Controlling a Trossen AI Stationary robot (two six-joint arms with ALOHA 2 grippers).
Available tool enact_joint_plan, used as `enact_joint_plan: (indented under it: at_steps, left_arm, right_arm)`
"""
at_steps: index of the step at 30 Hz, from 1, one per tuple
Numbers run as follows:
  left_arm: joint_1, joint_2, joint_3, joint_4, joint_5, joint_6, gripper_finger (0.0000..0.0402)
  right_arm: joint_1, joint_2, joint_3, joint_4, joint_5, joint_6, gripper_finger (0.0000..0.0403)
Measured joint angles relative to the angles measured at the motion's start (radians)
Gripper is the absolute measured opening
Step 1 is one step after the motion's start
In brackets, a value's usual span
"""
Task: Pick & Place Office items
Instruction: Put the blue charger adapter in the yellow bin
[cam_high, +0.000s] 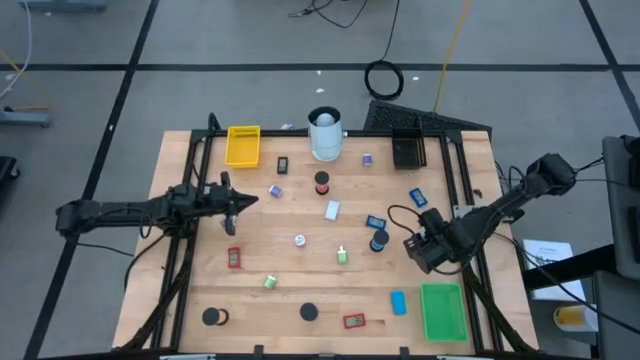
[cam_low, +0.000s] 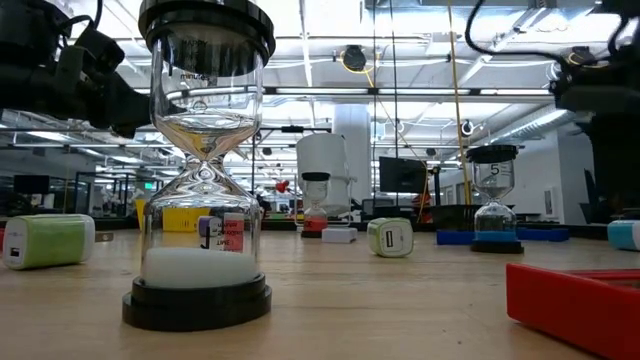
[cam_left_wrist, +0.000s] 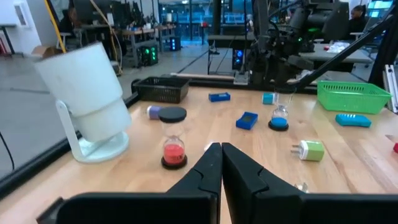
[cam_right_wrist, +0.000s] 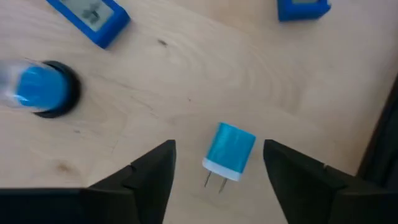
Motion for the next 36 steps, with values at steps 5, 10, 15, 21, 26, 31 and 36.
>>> enact_joint_plan:
  at_steps: [5,10,15,21,26,31,36]
  left_arm:
    - [0.000,0.044,0.000,0.006,-0.001,-0.012,0.0009]
    - [0.000,0.084,0.000,0.033,-0.003,-0.044,0.0039]
    - [0.000,0.124,0.000,0.057,0.003,-0.068,0.0052]
    - [0.000,0.168,0.000,0.071,0.011,-0.063,0.0053]
    - [0.000,0.201,0.000,0.113,0.013,-0.112,0.0053]
    - [0.000,0.238,0.000,0.119,0.050,-0.142,0.0053]
    - [0.000,0.287,0.000,0.184,0.046,-0.187,0.0053]
  right_arm:
    - [0.015,0.050,-0.082,0.090,-0.020,0.047,0.0250]
    - [0.015,0.095,-0.103,0.151,-0.047,0.032,0.0239]
    - [0.015,0.104,-0.103,0.147,-0.069,0.026,0.0207]
    - [0.015,0.104,-0.103,0.149,-0.070,0.016,0.0163]
    - [0.015,0.104,-0.104,0.171,-0.073,-0.010,0.0145]
    - [0.015,0.104,-0.100,0.187,-0.071,-0.068,0.0145]
    - [-0.009,0.105,-0.039,0.122,-0.052,-0.155,0.0142]
